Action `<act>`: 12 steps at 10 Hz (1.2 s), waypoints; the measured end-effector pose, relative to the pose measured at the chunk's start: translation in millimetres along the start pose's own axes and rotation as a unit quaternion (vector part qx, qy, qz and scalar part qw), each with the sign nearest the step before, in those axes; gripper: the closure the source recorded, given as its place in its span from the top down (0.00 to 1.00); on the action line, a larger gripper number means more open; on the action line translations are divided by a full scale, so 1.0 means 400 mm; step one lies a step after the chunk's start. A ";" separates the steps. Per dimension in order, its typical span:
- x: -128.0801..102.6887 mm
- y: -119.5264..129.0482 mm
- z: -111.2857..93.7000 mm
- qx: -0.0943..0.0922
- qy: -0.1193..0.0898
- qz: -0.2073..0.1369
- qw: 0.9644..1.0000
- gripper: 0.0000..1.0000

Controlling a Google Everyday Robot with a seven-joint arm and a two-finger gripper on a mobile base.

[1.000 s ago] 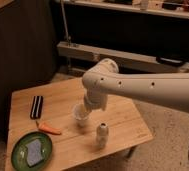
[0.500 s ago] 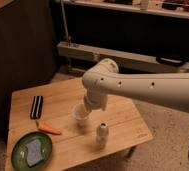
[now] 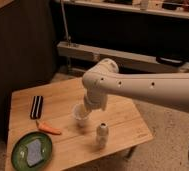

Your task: Knock the bottle over

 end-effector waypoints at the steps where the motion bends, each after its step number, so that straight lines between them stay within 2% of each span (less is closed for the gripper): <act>1: 0.000 0.000 0.000 0.000 0.000 0.000 1.000 0.66; 5: 0.000 0.000 0.000 0.000 0.000 0.000 1.000 0.66; 6: -0.007 -0.002 -0.010 0.003 -0.003 0.001 1.000 0.63; 8: -0.031 -0.046 -0.061 0.034 -0.013 0.016 0.999 0.46; 10: -0.076 -0.120 -0.167 0.069 -0.032 0.037 0.996 0.24; 12: -0.083 -0.187 -0.243 0.078 -0.035 0.057 0.995 0.05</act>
